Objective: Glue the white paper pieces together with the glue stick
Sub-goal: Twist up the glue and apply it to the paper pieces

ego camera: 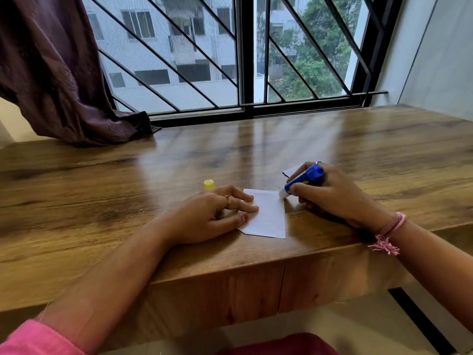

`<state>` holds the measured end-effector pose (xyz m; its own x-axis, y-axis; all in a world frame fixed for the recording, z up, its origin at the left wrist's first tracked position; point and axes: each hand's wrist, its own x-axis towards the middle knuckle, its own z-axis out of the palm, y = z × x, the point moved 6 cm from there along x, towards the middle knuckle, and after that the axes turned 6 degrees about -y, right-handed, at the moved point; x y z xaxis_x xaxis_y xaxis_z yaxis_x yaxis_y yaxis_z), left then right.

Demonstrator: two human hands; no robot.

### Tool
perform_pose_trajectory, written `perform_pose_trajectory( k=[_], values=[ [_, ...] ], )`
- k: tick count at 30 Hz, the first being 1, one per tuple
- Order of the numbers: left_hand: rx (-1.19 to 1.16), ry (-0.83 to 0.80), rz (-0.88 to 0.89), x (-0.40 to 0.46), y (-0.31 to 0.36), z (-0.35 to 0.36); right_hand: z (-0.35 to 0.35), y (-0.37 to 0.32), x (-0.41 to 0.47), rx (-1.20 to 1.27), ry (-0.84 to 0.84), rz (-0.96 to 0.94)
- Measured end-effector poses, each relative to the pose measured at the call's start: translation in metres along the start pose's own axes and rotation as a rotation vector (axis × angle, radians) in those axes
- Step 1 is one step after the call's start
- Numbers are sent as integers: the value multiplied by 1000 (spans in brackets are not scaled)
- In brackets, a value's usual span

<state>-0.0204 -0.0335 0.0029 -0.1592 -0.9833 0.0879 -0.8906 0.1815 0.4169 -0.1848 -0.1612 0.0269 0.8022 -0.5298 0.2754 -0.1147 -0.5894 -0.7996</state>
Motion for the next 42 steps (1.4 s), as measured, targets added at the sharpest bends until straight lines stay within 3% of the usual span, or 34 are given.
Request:
perform_pose_trajectory(
  k=[5,9,13,17,29,33,37,42],
  values=[
    [-2,-4,4,-1,0,1,4,-4,-2,-28,-58,-26],
    [1,-11,5,1,-1,1,1,-4,-2,-37,-6,-32],
    [-2,-3,13,0,-2,1,6,-8,-4,-37,-95,-42],
    [1,8,15,0,-1,0,3,-8,-3,-51,-41,-45],
    [5,-3,1,0,1,0,9,-14,-6,-109,-124,-117],
    [-1,-1,-1,-1,1,0,5,-12,-4,-115,-62,-116],
    [6,-5,-2,0,1,0,11,-16,-7,-136,-140,-153],
    [4,0,-1,0,1,0,9,-15,-7,-137,-108,-160]
  ],
)
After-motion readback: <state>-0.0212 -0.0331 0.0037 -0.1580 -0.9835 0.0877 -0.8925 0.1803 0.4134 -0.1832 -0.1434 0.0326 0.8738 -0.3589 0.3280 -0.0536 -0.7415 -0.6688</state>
